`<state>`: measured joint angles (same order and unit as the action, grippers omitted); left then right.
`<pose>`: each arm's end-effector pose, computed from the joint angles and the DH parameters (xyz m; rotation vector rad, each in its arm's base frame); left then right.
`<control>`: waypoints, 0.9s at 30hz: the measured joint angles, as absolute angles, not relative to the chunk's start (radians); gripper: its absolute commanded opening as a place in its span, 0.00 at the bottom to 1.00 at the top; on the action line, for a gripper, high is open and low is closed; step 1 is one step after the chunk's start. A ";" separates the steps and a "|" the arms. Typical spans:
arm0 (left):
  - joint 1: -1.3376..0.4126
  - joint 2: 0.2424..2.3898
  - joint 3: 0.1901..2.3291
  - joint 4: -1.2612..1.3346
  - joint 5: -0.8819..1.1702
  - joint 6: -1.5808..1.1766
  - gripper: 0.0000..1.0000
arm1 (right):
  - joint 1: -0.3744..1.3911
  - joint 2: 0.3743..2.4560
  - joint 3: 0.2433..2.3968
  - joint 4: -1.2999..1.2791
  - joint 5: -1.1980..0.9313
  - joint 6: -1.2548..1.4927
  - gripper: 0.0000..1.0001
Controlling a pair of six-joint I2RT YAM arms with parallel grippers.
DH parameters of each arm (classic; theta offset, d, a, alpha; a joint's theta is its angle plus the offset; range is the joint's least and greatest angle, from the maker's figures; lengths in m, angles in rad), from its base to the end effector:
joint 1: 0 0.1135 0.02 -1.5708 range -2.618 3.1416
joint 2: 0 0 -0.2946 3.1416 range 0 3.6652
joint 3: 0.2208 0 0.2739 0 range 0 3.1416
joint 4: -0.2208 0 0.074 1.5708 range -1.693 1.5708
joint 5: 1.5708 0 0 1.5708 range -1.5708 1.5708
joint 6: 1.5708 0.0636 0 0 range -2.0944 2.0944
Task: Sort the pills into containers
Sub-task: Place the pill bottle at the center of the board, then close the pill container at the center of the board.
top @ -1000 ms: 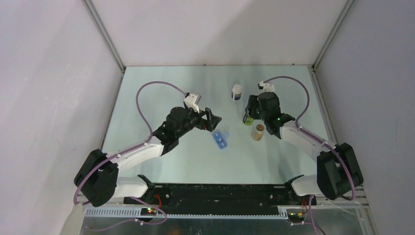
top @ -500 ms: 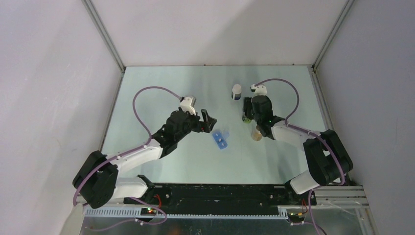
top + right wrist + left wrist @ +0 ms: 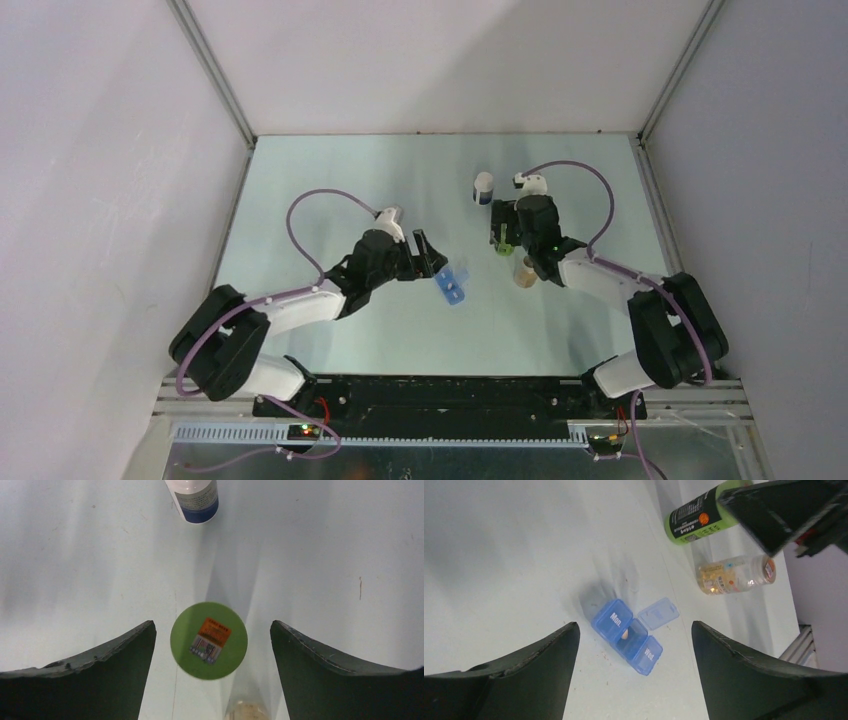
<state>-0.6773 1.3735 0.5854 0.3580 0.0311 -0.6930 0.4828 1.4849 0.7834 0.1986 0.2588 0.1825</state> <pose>0.2468 -0.2010 0.1978 0.0045 2.1196 -0.8858 0.3231 0.1510 0.2151 -0.1509 2.0530 0.1438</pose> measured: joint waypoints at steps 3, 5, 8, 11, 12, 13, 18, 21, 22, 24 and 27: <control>-0.677 1.407 0.574 0.370 0.056 -0.734 0.82 | 0.480 1.435 0.804 0.110 0.235 0.194 0.84; -0.677 1.423 0.563 0.381 0.067 -0.760 0.78 | 0.476 1.398 0.829 0.043 0.217 0.214 0.77; -0.677 1.435 0.544 0.391 0.083 -0.788 0.69 | 0.475 1.319 0.859 -0.054 0.196 0.262 0.62; -0.678 1.456 0.535 0.409 0.095 -0.815 0.65 | 0.474 1.250 0.873 -0.131 0.171 0.315 0.57; -0.679 1.470 0.535 0.419 0.103 -0.830 0.63 | 0.474 1.231 0.878 -0.154 0.160 0.330 0.55; -0.679 1.480 0.535 0.428 0.107 -0.838 0.63 | 0.475 1.218 0.880 -0.168 0.146 0.343 0.54; -0.685 1.540 0.522 0.478 0.113 -0.899 0.59 | 0.501 1.189 0.881 -0.228 0.069 0.401 0.51; -0.685 1.581 0.519 0.510 0.117 -0.930 0.56 | 0.543 1.212 0.882 -0.236 0.028 0.423 0.50; -0.685 1.593 0.519 0.517 0.117 -0.941 0.56 | 0.557 1.226 0.883 -0.236 0.020 0.427 0.50; -0.685 1.611 0.519 0.528 0.119 -0.954 0.54 | 0.579 1.258 0.888 -0.236 0.011 0.434 0.50; -0.685 1.636 0.519 0.546 0.120 -0.973 0.52 | 0.601 1.315 0.894 -0.236 0.009 0.440 0.49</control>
<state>-0.6849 1.6360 0.5194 0.5465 0.1204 -0.9733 0.6014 1.3148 0.8944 -0.2359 0.0090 0.4400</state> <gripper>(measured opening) 0.538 0.500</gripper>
